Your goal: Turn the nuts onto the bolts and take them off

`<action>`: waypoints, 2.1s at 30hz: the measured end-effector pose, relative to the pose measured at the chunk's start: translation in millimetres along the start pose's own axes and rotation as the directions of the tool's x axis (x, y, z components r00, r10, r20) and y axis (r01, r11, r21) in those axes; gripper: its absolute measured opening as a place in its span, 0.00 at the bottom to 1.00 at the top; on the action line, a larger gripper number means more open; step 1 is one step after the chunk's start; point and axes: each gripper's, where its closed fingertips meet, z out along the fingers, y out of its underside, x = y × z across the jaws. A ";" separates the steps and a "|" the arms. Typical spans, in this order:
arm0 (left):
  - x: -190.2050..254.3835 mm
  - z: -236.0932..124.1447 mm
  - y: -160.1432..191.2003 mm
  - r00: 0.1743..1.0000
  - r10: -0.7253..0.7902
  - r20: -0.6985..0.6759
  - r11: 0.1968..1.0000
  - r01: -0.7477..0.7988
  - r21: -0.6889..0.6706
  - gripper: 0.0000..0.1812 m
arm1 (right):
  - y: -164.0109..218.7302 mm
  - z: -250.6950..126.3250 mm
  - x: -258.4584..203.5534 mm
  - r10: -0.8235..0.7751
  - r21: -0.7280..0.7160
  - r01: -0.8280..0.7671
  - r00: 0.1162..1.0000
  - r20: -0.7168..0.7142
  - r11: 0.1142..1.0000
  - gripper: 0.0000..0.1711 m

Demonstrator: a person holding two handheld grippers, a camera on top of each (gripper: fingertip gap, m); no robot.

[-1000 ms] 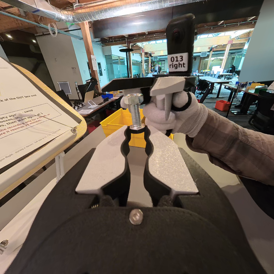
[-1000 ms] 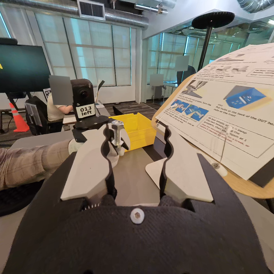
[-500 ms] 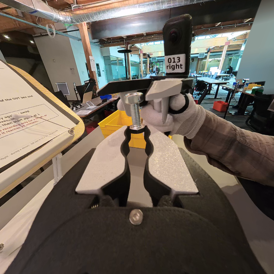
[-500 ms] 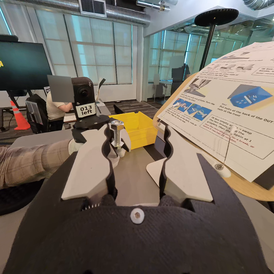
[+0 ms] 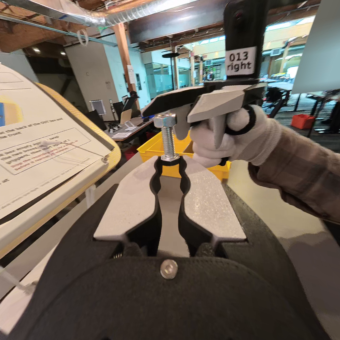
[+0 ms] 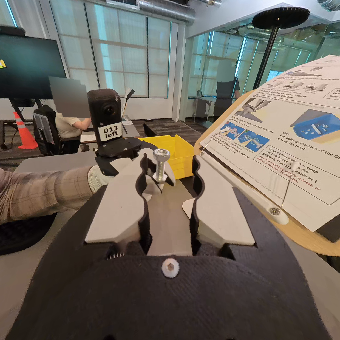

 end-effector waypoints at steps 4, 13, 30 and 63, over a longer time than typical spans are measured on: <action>-17.2 2.3 2.2 0.986 0.060 0.157 0.998 -0.055 -0.035 0.10 | 2.5 -0.3 7.6 -0.015 -0.068 0.010 0.997 -0.074 0.998 0.22; -46.5 4.9 18.4 0.845 0.215 0.490 0.974 -0.151 -0.167 0.10 | 11.6 14.2 21.9 0.019 -0.124 -0.045 0.978 -0.206 0.991 0.20; 17.5 12.3 -0.4 1.000 0.023 -0.009 1.000 -0.023 -0.013 0.10 | -0.1 -4.6 -16.6 0.017 -0.001 -0.017 0.993 0.116 1.000 0.10; -7.6 13.2 46.8 0.880 0.463 0.102 0.838 -0.397 -0.375 0.10 | 48.2 -21.3 -0.1 -0.089 -0.394 0.070 0.996 -0.029 0.917 0.08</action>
